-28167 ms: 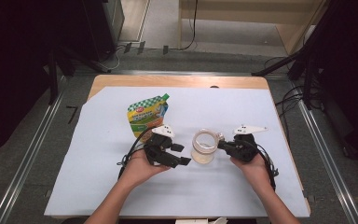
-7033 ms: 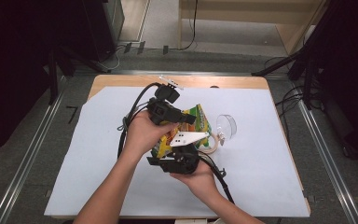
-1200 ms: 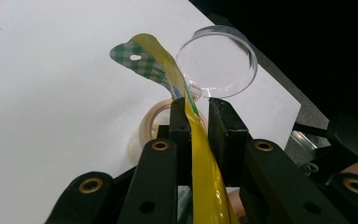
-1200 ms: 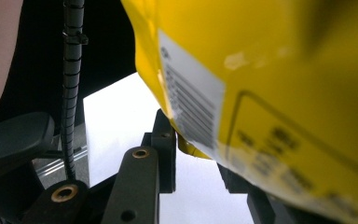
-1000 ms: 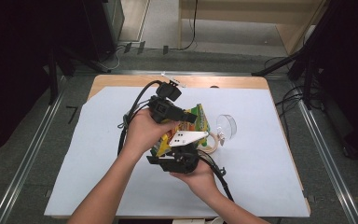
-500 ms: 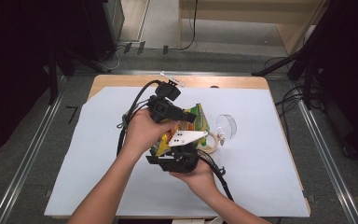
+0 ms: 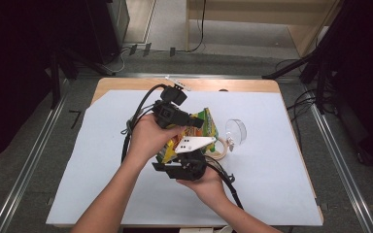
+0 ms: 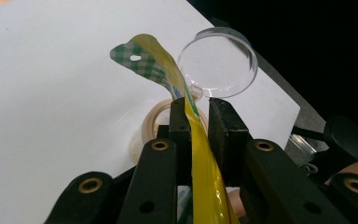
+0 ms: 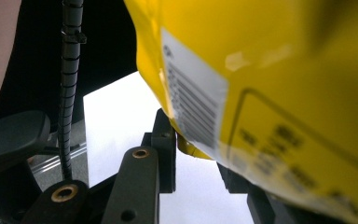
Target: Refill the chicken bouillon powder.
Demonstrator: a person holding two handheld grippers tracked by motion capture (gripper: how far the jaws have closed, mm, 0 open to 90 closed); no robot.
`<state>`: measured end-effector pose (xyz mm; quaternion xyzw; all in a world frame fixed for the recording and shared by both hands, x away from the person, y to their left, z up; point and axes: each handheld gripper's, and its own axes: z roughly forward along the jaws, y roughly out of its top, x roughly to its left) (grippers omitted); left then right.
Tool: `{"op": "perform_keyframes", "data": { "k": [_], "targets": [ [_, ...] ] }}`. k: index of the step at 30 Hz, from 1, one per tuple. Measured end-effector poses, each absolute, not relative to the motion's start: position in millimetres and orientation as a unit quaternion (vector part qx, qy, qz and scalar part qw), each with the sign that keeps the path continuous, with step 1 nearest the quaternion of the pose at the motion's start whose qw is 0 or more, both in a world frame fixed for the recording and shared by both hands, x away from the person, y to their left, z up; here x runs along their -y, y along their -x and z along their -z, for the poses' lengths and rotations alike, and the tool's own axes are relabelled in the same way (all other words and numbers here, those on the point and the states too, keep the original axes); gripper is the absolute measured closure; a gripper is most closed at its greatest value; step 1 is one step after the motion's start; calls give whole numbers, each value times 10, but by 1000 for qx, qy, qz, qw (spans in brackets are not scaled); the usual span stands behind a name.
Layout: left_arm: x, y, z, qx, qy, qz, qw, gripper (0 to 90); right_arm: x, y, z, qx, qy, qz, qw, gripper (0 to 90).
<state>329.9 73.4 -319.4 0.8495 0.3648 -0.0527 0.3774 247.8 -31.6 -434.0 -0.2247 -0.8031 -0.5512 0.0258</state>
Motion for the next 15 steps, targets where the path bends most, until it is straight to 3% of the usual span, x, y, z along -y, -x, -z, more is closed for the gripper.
{"op": "perform_keyframes", "data": {
  "k": [15],
  "targets": [
    [-777, -3292, 3216, -369, -846, 53, 382, 800, 301, -2465, 4339, 809, 218, 546, 18, 722]
  ]
}}
